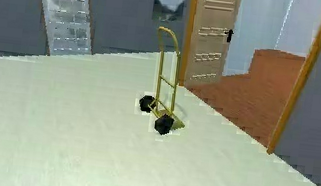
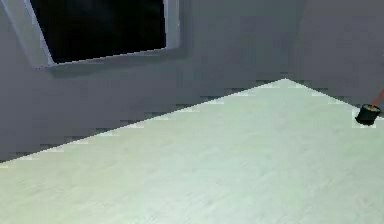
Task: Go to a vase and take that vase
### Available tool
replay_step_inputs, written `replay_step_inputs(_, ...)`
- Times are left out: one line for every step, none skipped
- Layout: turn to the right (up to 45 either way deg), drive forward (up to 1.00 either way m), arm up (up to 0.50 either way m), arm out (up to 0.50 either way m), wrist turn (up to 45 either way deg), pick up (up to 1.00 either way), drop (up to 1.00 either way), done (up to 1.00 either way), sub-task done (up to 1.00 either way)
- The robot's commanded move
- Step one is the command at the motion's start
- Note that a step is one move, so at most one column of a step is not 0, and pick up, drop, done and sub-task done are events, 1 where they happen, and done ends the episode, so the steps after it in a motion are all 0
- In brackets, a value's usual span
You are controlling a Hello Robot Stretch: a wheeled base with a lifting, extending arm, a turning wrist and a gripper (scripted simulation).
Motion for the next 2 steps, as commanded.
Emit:
replay_step_inputs(-45.0, 0.0, 0.0, 0.0, 0.0, 0.0, 0.0, 0.0, 0.0)
replay_step_inputs(-45.0, 0.0, 0.0, 0.0, 0.0, 0.0, 0.0, 0.0, 0.0)
